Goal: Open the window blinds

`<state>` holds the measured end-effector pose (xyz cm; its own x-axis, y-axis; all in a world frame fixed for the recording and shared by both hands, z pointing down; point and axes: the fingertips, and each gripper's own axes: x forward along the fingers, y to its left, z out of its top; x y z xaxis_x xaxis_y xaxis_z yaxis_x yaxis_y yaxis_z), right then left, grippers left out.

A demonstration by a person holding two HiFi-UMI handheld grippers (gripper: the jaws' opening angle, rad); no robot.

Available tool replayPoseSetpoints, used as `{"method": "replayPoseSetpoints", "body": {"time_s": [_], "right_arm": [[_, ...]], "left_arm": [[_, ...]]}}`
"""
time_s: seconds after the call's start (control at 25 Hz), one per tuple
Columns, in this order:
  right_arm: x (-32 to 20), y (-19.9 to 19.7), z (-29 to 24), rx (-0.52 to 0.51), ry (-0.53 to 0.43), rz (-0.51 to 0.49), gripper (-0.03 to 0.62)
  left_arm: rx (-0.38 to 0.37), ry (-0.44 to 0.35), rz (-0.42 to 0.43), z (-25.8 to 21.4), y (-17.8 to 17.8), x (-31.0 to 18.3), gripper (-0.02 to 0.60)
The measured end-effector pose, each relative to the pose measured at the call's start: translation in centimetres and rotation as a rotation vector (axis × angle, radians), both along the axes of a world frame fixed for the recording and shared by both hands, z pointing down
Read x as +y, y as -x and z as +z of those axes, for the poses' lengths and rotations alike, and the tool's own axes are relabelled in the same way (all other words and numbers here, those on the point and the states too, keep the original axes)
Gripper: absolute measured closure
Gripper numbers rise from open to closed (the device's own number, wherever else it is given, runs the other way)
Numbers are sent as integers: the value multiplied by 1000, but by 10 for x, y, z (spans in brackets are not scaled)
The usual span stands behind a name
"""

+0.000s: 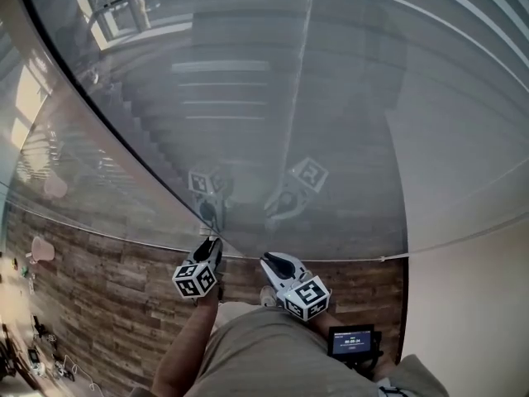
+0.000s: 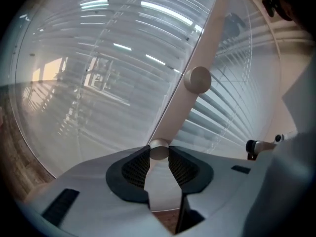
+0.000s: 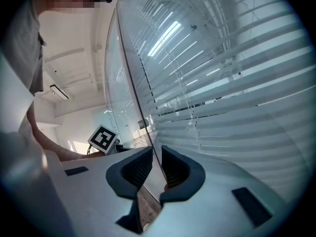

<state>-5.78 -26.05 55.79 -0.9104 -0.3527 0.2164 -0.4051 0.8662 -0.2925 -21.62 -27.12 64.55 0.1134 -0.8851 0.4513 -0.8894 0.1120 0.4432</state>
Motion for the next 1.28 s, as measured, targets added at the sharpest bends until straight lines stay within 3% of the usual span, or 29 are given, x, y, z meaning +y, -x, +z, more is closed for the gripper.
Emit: {"method": "replayPoseSetpoints", "body": {"time_s": [0.56, 0.76, 1.16, 1.28], "right_arm": [[-9, -12, -8, 7, -15, 4, 542], [0, -19, 12, 6, -15, 17, 542], [-7, -20, 6, 7, -13, 29, 542], [-7, -13, -6, 10, -21, 23, 542]], "left_arm": [[240, -45, -31, -2, 3, -3, 448], [385, -73, -44, 14, -1, 7, 448], [594, -100, -48, 5, -2, 1, 448], [713, -115, -65, -4, 2, 0, 448]]}}
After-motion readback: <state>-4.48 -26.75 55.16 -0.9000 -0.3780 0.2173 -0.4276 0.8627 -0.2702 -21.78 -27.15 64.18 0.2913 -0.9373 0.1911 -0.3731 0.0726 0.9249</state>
